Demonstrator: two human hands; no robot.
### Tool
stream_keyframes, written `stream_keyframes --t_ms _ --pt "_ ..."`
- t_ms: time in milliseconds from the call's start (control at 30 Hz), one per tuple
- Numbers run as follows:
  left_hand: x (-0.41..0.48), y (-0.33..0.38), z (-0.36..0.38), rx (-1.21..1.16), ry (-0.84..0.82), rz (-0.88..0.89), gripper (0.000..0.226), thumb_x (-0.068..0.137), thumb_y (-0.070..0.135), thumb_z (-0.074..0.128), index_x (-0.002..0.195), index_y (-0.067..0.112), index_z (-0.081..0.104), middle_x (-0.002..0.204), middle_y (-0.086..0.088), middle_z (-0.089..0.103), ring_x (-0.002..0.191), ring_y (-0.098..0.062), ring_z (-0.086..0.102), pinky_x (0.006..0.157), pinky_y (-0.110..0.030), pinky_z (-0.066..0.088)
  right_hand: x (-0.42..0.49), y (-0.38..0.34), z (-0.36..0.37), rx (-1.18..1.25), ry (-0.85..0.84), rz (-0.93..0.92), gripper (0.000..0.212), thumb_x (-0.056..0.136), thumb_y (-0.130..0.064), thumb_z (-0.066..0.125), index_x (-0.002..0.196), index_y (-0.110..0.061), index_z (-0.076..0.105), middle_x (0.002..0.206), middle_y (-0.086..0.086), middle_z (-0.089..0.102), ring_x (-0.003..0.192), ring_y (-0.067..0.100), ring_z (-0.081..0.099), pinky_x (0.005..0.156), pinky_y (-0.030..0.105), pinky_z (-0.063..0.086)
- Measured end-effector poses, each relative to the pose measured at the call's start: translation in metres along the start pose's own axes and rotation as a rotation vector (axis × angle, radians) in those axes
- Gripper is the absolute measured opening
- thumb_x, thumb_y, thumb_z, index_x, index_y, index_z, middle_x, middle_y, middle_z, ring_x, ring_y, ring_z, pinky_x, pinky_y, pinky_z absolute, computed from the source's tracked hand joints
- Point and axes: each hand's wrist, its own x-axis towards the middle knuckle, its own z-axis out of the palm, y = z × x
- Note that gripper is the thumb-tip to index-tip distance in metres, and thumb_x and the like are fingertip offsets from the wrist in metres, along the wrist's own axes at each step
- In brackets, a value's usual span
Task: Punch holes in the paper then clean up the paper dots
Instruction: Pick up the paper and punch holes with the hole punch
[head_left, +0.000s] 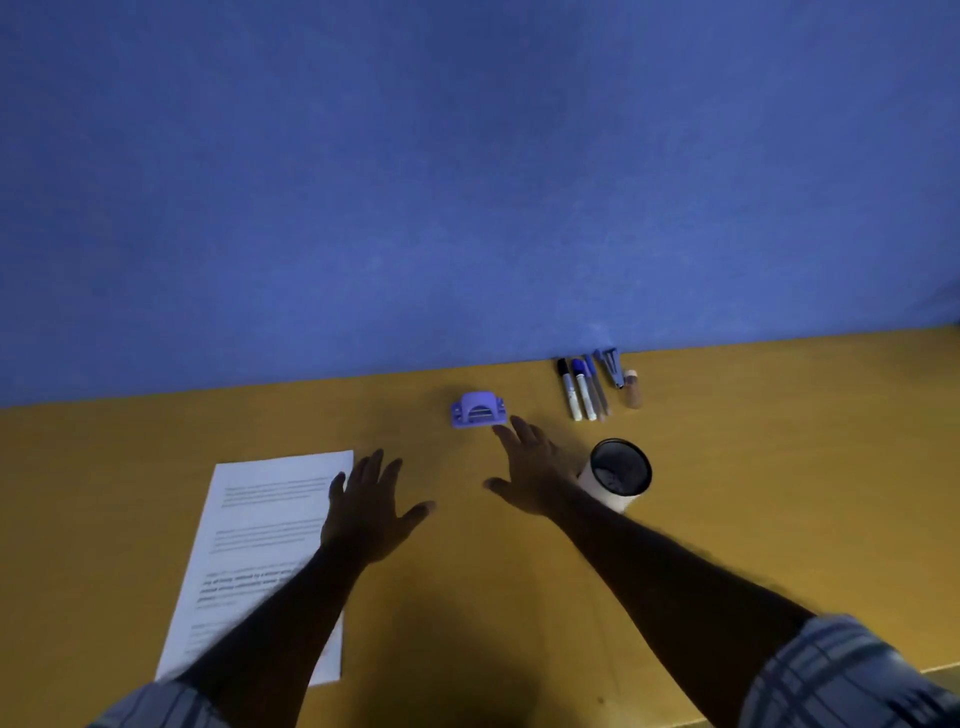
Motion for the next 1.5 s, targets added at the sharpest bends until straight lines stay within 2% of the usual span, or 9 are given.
stream_keyframes --t_ms 233,367,533,700,867,967,1233,1333,1500 --pt "-0.056 -0.060 0.018 0.039 -0.014 -0.090 0.110 0.066 0.094 0.004 0.155 0.028 0.006 0.164 -0.003 -0.009 0.151 -0.021 -0.008 0.119 -0.054 -0.003 -0.023 -0.039 0.055 -0.068 -0.059 0.012 0.107 0.078 -0.069 0.061 0.155 -0.029 -0.002 0.163 0.012 -0.011 0.151 0.033 -0.003 0.119 0.053 0.011" --pt "-0.078 -0.089 0.025 0.035 -0.034 -0.133 0.120 0.056 0.095 -0.008 0.155 0.027 0.004 0.163 -0.004 -0.010 0.151 -0.023 -0.008 0.119 -0.054 -0.004 -0.032 -0.062 0.076 -0.040 -0.099 0.019 0.106 0.079 -0.067 0.061 0.155 -0.029 -0.002 0.164 0.010 -0.009 0.151 0.032 -0.002 0.119 0.050 0.009" --pt "-0.094 -0.126 0.036 -0.003 -0.034 -0.225 0.097 0.078 0.084 0.028 0.155 0.027 0.010 0.164 -0.005 -0.003 0.151 -0.026 -0.001 0.119 -0.057 0.004 -0.038 -0.101 0.097 0.065 -0.112 0.002 0.100 0.081 -0.060 0.064 0.155 -0.026 0.007 0.165 0.006 0.001 0.151 0.027 0.004 0.120 0.044 0.013" --pt "-0.108 -0.167 0.039 0.005 -0.020 -0.282 0.088 0.085 0.077 0.027 0.154 0.026 0.010 0.164 -0.006 -0.002 0.151 -0.027 0.001 0.118 -0.055 0.006 -0.031 -0.141 0.105 0.172 -0.118 -0.038 0.089 0.083 -0.049 0.068 0.153 -0.021 0.020 0.161 0.004 0.020 0.147 0.026 0.021 0.117 0.042 0.026" --pt "-0.112 -0.200 0.040 -0.044 -0.021 -0.258 0.084 0.092 0.067 0.026 0.155 0.018 0.000 0.162 -0.008 -0.014 0.151 -0.027 -0.003 0.122 -0.050 0.008 -0.017 -0.185 0.108 0.525 -0.092 0.137 0.076 0.083 -0.038 0.071 0.145 -0.014 0.034 0.144 0.008 0.043 0.132 0.025 0.042 0.105 0.037 0.041" --pt "-0.113 -0.212 0.040 -0.071 -0.017 -0.190 0.089 0.086 0.071 0.015 0.154 0.017 -0.003 0.161 -0.007 -0.014 0.151 -0.027 -0.003 0.122 -0.045 0.007 -0.006 -0.203 0.108 0.671 -0.110 0.264 0.076 0.079 -0.037 0.074 0.142 -0.014 0.038 0.140 0.009 0.049 0.125 0.026 0.051 0.100 0.042 0.047" --pt "-0.113 -0.225 0.052 -0.100 -0.035 -0.139 0.078 0.098 0.052 0.036 0.154 0.016 -0.004 0.163 -0.003 -0.010 0.151 -0.022 -0.004 0.121 -0.044 0.004 0.008 -0.232 0.112 0.885 -0.187 0.398 0.063 0.075 -0.021 0.076 0.131 -0.010 0.048 0.123 0.007 0.063 0.105 0.025 0.065 0.078 0.036 0.059" --pt "-0.110 -0.224 0.053 -0.125 -0.030 -0.147 0.078 0.097 0.052 0.038 0.154 0.017 -0.003 0.163 -0.002 -0.009 0.151 -0.021 -0.005 0.122 -0.044 0.003 0.013 -0.239 0.116 1.107 -0.149 0.529 0.036 0.077 -0.006 0.073 0.112 -0.003 0.065 0.111 0.012 0.070 0.096 0.030 0.069 0.082 0.044 0.060" --pt "-0.111 -0.226 0.057 -0.124 -0.008 -0.138 0.079 0.096 0.056 0.035 0.154 0.015 0.000 0.160 -0.001 -0.012 0.151 -0.023 -0.003 0.121 -0.045 0.002 0.026 -0.245 0.118 1.250 -0.122 0.751 0.037 0.079 -0.002 0.072 0.114 0.005 0.062 0.111 0.018 0.067 0.098 0.034 0.066 0.085 0.044 0.058"
